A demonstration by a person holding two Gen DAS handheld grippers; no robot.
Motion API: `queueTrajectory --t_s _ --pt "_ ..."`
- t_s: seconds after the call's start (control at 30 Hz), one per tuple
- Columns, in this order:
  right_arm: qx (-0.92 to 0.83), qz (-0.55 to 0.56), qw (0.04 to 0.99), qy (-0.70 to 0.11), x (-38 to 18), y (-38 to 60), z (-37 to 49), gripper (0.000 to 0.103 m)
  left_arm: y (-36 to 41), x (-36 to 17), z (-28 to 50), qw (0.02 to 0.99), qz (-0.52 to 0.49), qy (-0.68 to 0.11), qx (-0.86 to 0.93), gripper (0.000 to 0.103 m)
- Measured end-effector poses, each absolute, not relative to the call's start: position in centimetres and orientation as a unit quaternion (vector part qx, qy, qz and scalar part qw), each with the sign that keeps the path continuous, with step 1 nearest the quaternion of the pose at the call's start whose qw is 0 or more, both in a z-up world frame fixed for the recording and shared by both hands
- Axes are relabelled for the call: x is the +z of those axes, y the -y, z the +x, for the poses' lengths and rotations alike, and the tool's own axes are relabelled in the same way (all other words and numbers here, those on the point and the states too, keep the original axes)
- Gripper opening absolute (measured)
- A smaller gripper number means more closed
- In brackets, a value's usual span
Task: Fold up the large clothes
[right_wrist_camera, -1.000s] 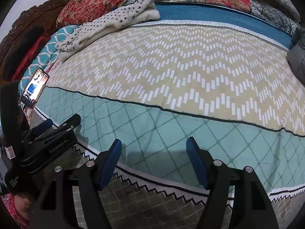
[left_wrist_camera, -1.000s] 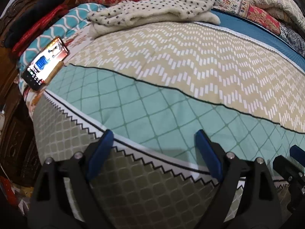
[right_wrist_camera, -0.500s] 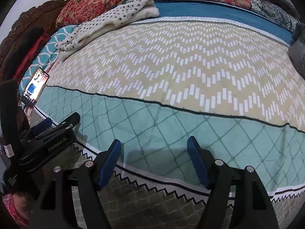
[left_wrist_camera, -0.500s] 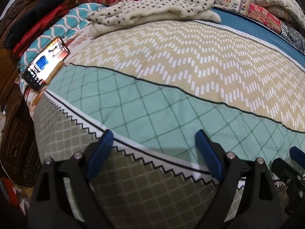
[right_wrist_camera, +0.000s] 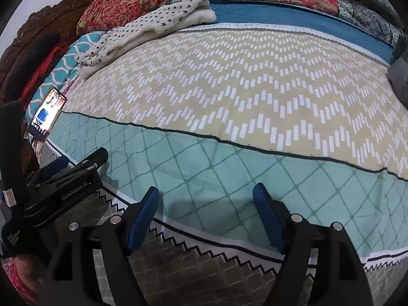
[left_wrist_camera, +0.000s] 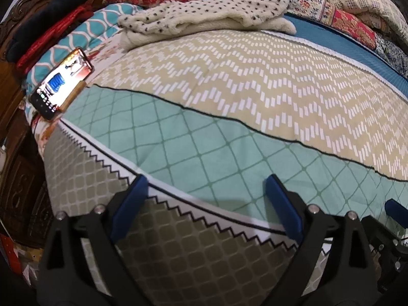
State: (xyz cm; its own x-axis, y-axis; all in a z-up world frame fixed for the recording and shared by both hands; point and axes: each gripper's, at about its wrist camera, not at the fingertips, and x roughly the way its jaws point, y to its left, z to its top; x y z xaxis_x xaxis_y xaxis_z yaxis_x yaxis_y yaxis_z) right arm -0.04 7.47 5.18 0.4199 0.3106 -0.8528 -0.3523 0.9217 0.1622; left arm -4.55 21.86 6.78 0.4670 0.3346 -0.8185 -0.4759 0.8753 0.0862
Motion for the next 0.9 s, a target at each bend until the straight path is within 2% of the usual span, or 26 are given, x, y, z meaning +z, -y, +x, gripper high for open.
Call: queueTrajectory --t_s 0.3,0.5,0.7,0.9 --pt "0.208 -0.009 0.849 -0.486 8.3 -7.2 -1.1 0.014 -21.1 12.1 -5.9 0.889 -0.048 -0.394 0.227 0.097" --pt "0.217 0.015 0.853 -0.474 11.0 -6.4 -1.9 0.014 -20.8 16.1 -6.4 0.907 -0.034 -0.352 0.227 0.097" --pt "0.228 0.028 0.856 -0.464 12.6 -6.2 -2.6 0.013 -20.6 18.2 -6.8 0.916 -0.038 -0.336 0.216 0.097" --pt "0.228 0.022 0.852 -0.471 12.2 -6.5 -3.0 0.014 -20.2 18.4 -6.9 0.91 -0.032 -0.351 0.219 0.097"
